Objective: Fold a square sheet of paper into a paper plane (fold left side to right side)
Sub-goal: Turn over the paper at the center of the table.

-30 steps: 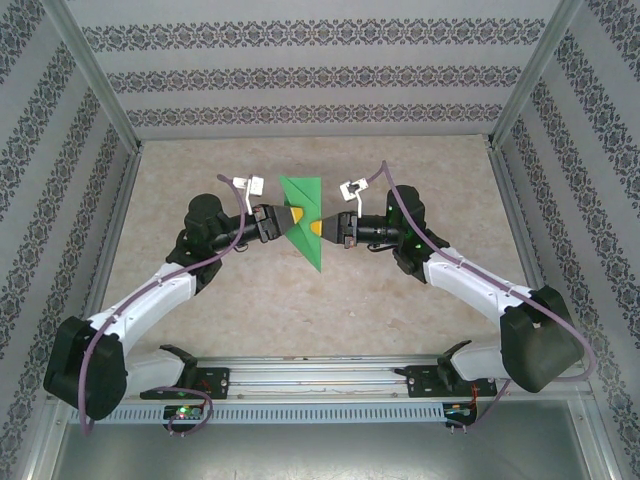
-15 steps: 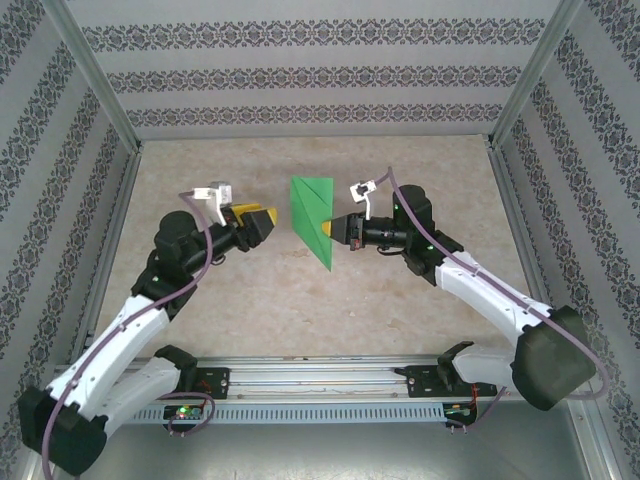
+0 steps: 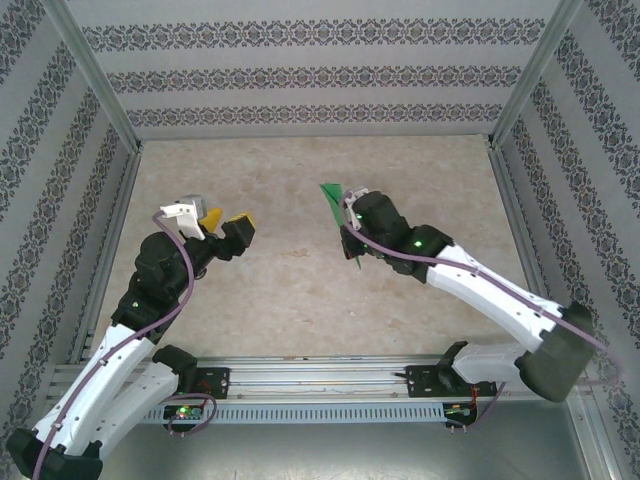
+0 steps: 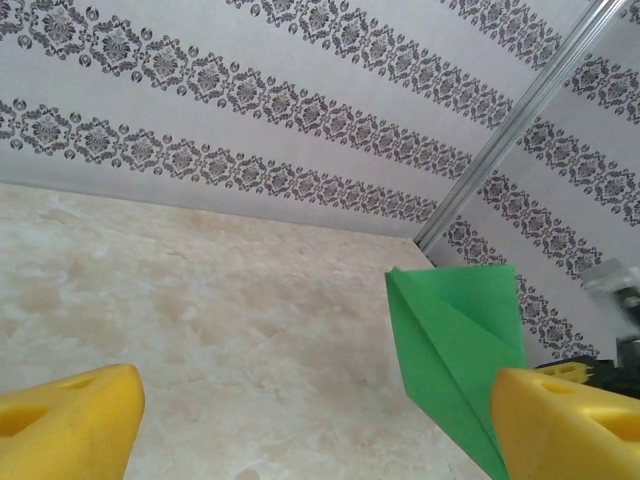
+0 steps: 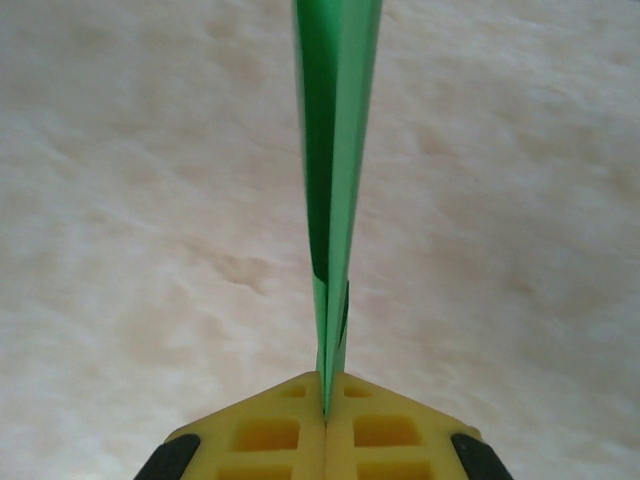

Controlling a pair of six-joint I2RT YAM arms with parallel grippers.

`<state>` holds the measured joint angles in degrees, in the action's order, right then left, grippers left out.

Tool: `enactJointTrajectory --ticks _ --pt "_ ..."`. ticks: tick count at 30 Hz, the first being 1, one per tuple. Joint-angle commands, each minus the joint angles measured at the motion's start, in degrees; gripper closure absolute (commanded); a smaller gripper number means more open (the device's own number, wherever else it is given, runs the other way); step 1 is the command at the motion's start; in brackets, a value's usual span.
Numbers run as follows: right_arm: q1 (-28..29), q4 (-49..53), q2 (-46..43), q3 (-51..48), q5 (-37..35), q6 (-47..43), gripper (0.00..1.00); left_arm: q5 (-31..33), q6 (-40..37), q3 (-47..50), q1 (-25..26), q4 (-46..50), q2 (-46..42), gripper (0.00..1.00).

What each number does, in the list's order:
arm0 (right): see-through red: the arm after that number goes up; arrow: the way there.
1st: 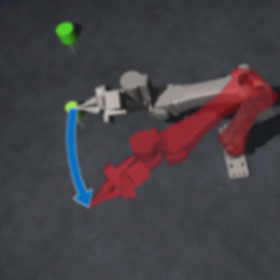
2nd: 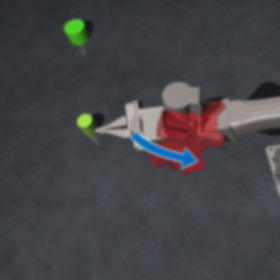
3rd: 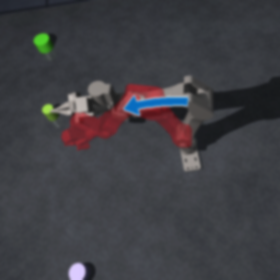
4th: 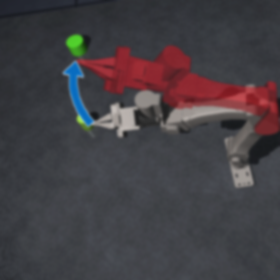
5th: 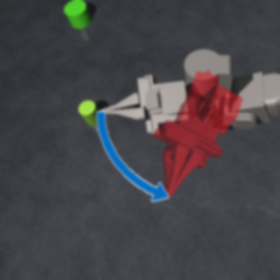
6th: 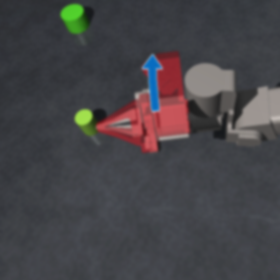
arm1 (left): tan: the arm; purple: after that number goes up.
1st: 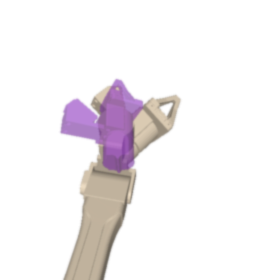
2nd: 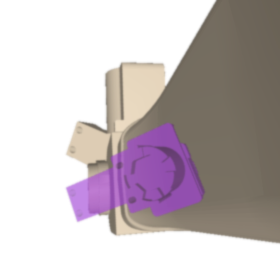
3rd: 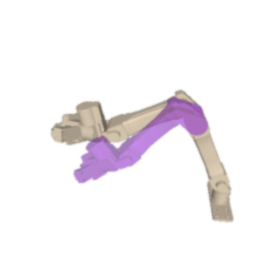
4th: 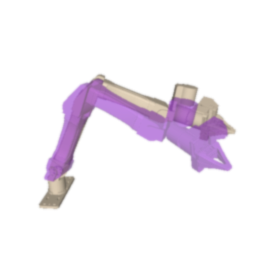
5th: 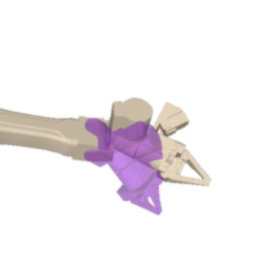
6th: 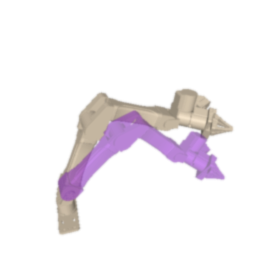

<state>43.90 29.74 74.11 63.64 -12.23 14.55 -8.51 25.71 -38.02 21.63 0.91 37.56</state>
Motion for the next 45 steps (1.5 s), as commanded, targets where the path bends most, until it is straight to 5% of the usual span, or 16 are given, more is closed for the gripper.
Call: enactJointTrajectory --ticks 1,8,25,45 --pt "2.6 10.0 5.4 3.0 -17.5 -2.2 1.0 -0.1 -1.8 0.1 -0.6 0.1 -0.2 0.1" --pt "5.5 15.1 17.7 7.5 -26.5 0.6 1.0 0.1 -1.6 -0.1 -0.6 0.8 0.0 0.1" --pt "7.5 18.5 40.2 15.4 -25.8 6.5 0.97 1.1 -0.8 0.1 -0.7 2.6 -0.1 0.1" --pt "6.7 14.9 36.7 14.4 -17.1 8.7 0.4 0.4 -0.4 0.1 -0.8 2.3 -0.2 0.11"
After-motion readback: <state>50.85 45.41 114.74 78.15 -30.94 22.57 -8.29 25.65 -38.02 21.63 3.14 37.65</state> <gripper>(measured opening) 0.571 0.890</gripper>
